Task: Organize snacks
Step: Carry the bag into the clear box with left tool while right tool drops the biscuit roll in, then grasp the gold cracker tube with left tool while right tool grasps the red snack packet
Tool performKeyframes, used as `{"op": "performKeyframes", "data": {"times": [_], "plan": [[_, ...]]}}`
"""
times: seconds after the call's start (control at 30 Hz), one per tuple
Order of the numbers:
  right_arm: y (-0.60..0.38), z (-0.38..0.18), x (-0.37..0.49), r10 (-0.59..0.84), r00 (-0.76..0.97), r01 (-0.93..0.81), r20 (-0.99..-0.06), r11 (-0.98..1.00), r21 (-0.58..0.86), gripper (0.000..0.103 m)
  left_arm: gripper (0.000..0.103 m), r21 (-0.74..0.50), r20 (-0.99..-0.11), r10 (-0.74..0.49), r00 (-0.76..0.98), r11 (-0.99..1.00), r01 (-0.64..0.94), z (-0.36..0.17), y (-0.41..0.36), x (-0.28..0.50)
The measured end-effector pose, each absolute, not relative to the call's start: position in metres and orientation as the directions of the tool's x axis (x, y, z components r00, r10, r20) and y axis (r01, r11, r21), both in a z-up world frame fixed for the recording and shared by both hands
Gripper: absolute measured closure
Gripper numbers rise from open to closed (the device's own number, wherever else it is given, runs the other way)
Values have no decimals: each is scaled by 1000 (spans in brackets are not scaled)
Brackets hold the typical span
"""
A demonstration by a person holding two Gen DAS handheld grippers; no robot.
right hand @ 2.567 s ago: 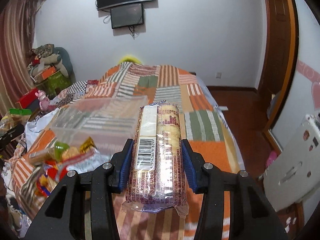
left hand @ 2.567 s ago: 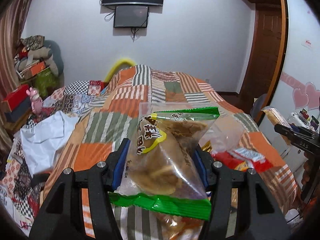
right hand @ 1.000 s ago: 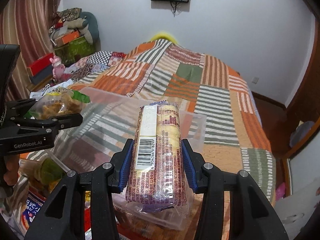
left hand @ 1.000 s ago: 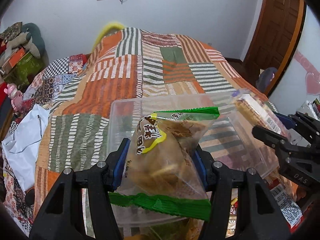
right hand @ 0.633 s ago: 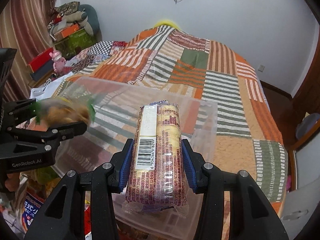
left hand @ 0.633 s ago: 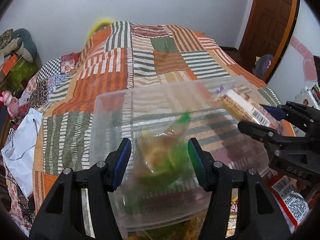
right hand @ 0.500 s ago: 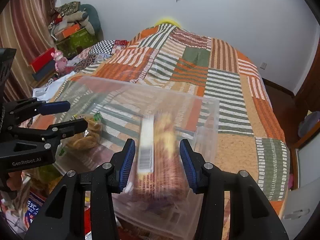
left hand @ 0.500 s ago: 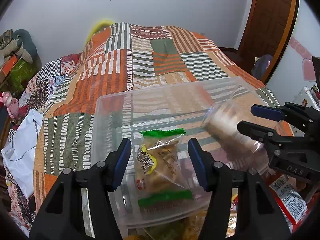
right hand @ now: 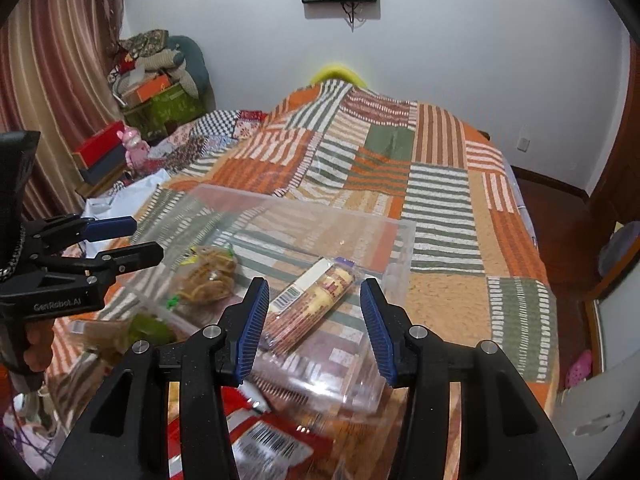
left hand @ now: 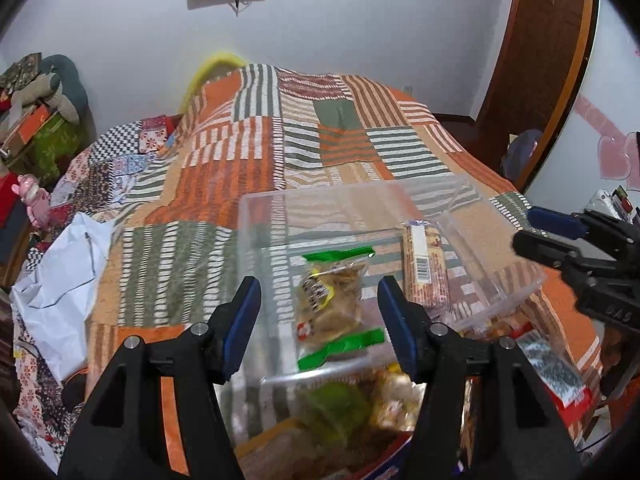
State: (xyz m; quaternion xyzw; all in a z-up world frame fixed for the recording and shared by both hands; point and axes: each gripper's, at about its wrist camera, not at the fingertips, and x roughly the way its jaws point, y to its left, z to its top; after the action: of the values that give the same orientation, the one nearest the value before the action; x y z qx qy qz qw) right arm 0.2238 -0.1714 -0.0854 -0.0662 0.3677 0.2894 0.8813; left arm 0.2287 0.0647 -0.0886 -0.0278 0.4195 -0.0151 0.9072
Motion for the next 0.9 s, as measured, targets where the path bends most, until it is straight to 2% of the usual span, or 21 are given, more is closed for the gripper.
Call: {"op": "performKeyframes", "data": {"times": [0.17, 0.3, 0.43, 0.9], "plan": [[-177, -76, 205, 480, 583, -562, -655, 821, 101, 53, 42, -63, -756, -40, 653, 998, -12, -81, 76, 205], [-183, -73, 187, 497, 584, -570, -642, 814, 112, 53, 34, -52, -750, -18, 661, 998, -32, -79, 86, 184], [-187, -78, 173, 493, 586, -570, -643, 815, 104, 50, 34, -51, -756, -4, 655, 997, -53, -85, 99, 169], [-195, -114, 149, 473, 537, -537, -698, 830, 150, 47, 33, -73, -829, -27, 559, 996, -59, -149, 126, 130]]}}
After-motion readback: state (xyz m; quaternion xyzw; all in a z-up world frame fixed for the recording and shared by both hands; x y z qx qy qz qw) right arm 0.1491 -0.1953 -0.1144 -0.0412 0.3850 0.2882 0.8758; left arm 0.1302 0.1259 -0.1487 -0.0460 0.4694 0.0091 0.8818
